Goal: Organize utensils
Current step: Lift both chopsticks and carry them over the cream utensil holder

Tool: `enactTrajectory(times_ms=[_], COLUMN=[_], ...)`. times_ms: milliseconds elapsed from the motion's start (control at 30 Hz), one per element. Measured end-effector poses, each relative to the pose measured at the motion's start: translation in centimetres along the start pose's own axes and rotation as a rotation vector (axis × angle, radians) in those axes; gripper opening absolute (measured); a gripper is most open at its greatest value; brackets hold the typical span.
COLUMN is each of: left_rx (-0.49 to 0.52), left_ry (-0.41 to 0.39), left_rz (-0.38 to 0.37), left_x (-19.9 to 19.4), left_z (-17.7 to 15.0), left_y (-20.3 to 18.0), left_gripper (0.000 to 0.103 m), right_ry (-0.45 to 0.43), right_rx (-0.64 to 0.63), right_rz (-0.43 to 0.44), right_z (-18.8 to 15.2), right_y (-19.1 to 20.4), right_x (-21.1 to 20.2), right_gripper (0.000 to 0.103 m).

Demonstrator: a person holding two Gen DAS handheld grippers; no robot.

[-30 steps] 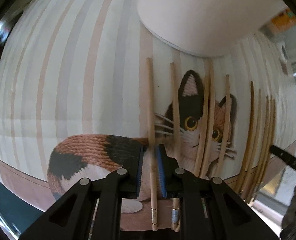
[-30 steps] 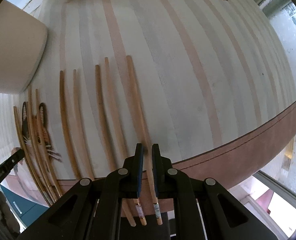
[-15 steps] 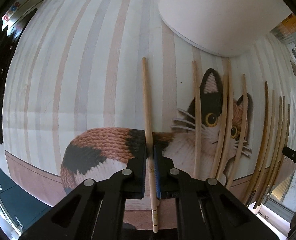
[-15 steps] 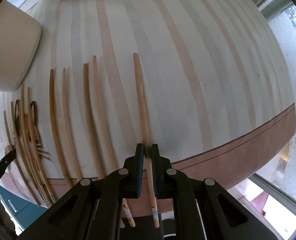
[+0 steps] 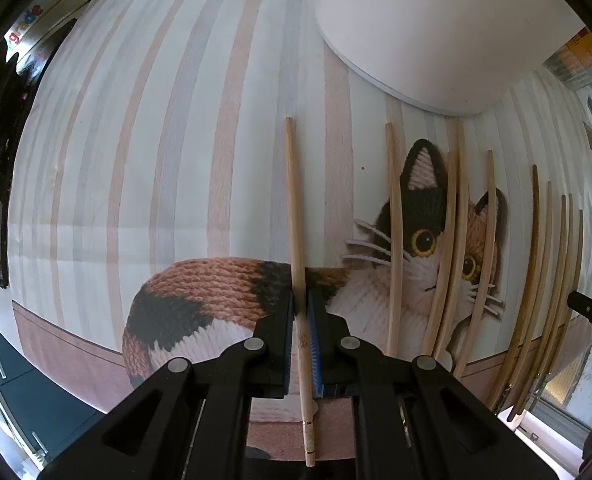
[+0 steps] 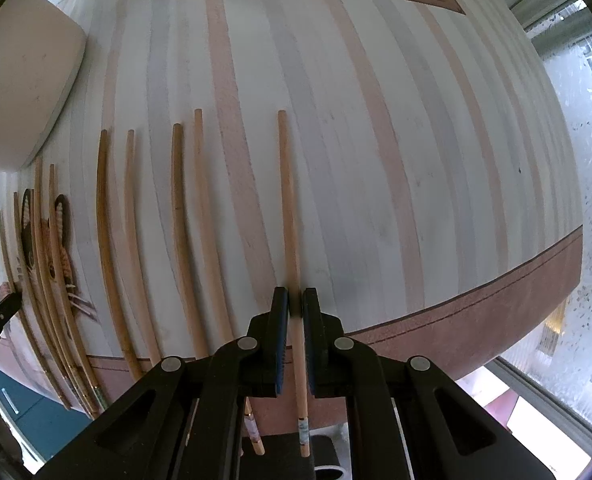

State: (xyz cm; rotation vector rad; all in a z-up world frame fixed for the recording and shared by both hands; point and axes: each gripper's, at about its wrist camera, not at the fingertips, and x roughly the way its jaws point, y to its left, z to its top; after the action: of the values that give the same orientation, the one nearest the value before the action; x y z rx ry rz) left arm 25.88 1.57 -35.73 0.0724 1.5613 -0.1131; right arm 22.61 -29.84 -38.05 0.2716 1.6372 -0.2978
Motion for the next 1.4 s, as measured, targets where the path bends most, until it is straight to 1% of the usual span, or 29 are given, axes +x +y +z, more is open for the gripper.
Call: enactTrajectory(times_ms=[100,167,267,367,467,500,633,733,833,933,1000,1067,1200,1267,1400], left_rx=[-0.005,-0.015,-0.018,-0.017,-0.017,-0.016,-0.028,-0.044,-0.068,-0.094,-0.107,-0.123,-0.164,-0.173,-0.177], left_ry=[-0.006,-0.014,-0.073,-0.144,-0.205,-0.230,-0.305,-0.363,-0.424,-0.487,-0.542,-0.592,-0.708,-0.754,-0.797], left_rz=[0.005,0.012,0.026,0.050,0.071,0.079,0.084,0.084,0.080,0.056,0.034,0.001,-0.084,-0.127,-0.184], left_x=[-0.2,-1.2,-3.2,-5.8,-8.3,-9.3,-12.3,-14.0,-16.5,-19.8,-22.4,-25.1,-31.3,-34.0,-37.1], left_z=[-0.2,-0.6,-0.9,-1.0,-1.3,-1.4,-1.6,-0.9,-0.5,0.1,0.6,1.1,2.2,3.1,5.9], left_y=[-0.3,-0.4,-0.1,0.1,0.2,0.2,0.6,1.4,1.8,2.2,2.4,2.7,3.3,3.4,2.7], left_gripper=[0.005,0.004,0.004,0.004,0.004,0.004,0.004,0.004,0.004,0.004,0.004,0.004,0.004,0.004,0.004], right_ry=[-0.006,-0.015,-0.057,-0.128,-0.217,-0.253,-0.351,-0.420,-0.484,-0.528,-0.557,-0.587,-0.665,-0.707,-0.768], right_rx=[0.014,0.020,0.035,0.030,0.018,0.015,0.019,0.022,0.020,0.022,0.027,0.027,0.032,0.033,0.043], right_rz=[-0.001,-0.003,-0.006,-0.007,-0.005,0.004,0.042,0.073,0.101,0.131,0.174,0.202,0.285,0.311,0.372], right_z=[0.0,-0.1,-0.7,-1.2,-1.7,-1.8,-2.3,-2.3,-2.4,-1.7,-1.2,-0.4,2.0,3.1,6.4], right_y=[0.2,0.0,-0.2,0.0,0.4,0.6,1.1,1.5,1.7,2.4,2.9,3.2,4.2,4.8,6.1], right_x=[-0.3,-0.7,-1.6,-3.7,-6.7,-8.0,-11.5,-14.2,-16.4,-18.3,-20.0,-21.6,-26.1,-28.3,-31.4], right_gripper=[0.008,0.007,0.007,0.007,0.007,0.007,0.007,0.007,0.007,0.007,0.007,0.007,0.007,0.007,0.007])
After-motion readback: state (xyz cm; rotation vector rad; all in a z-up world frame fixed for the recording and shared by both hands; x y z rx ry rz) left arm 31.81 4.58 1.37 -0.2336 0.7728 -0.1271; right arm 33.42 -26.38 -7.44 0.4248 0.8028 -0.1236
